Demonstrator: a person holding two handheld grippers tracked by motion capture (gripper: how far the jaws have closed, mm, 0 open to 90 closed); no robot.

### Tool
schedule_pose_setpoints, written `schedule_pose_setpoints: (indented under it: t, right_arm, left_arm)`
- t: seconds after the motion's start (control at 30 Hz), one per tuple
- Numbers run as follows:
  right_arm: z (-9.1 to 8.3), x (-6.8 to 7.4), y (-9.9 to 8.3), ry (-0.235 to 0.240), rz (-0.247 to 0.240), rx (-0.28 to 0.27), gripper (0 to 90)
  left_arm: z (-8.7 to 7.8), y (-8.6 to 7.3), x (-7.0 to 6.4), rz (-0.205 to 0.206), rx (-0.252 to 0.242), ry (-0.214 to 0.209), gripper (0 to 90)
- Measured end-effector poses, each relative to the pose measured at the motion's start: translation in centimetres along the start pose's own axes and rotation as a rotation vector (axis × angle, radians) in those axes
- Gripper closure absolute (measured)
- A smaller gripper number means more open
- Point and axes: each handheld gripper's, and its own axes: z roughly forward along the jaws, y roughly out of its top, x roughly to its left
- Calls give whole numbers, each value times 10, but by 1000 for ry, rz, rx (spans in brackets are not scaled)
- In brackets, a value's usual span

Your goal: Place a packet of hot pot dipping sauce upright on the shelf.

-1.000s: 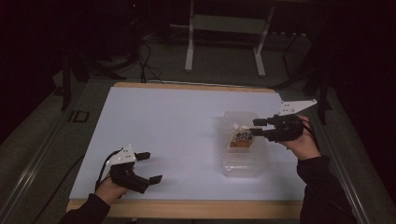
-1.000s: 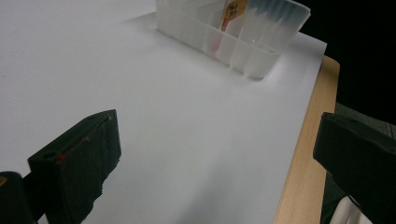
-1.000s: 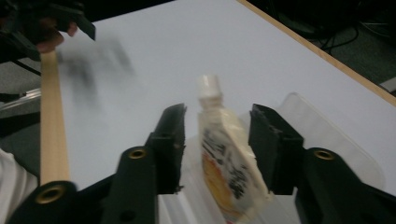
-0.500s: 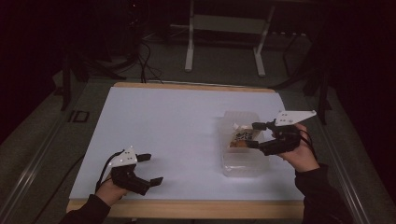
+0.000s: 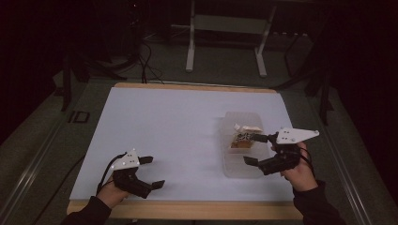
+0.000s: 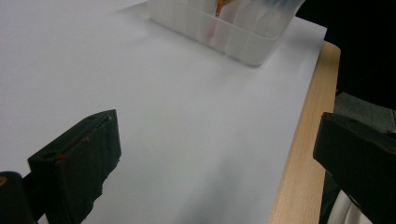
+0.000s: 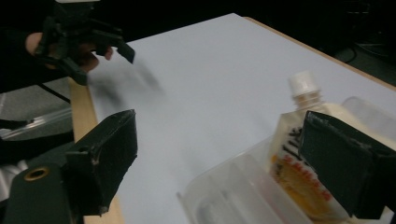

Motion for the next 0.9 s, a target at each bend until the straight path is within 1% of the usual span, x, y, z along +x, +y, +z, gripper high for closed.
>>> schedule_pose_setpoints:
  t: [0.1, 0.13, 0.2, 0.23, 0.27, 0.37, 0.43, 0.53, 0.57, 0.6, 0.67, 0.7, 0.77, 0.8, 0.9]
  right_arm:
    - [0, 3, -3, -13, -1, -4, 121]
    - [0, 5, -6, -17, -11, 0, 132]
    - [0, 6, -8, -26, -15, 4, 133]
    - [1, 8, -12, -23, -20, 8, 133]
    - [1, 8, -12, -23, -20, 8, 133]
    - [4, 14, -20, -12, -23, 7, 136]
    - [7, 16, -25, 3, -14, 13, 136]
    - [10, 20, -33, 7, -6, 15, 135]
    - [10, 20, -33, 7, -6, 15, 135]
    - [12, 22, -38, 10, -3, 13, 135]
    - [12, 23, -40, 15, 0, 11, 135]
    - [14, 26, -44, 37, 5, 2, 137]
    - [14, 27, -46, 44, 5, -2, 137]
    - [17, 33, -50, 42, -12, 11, 137]
    - [17, 36, -54, 35, -15, 6, 143]
  left_arm:
    - [0, 0, 0, 0, -3, -1, 10]
    - [-1, 0, 0, 0, -5, -1, 10]
    - [-1, 0, 0, 2, -6, 0, 10]
    - [-1, 0, 0, -3, -11, -2, 10]
    - [-1, 0, 0, -3, -11, -2, 10]
    - [-1, 0, 0, -2, -11, -2, 10]
    - [-1, 0, -1, -1, -11, -5, 10]
    - [-1, 0, -1, 2, -9, -6, 10]
    - [-1, 0, -1, 2, -9, -6, 10]
    - [-1, 0, -1, 1, -8, -6, 10]
    - [-1, 0, -1, 0, -8, -6, 10]
    - [-1, 0, -1, 0, -7, -6, 10]
    - [-1, 0, -1, 2, -8, -2, 10]
    - [-1, 0, -1, 1, -9, -1, 10]
    - [0, 0, -1, -1, -13, -3, 10]
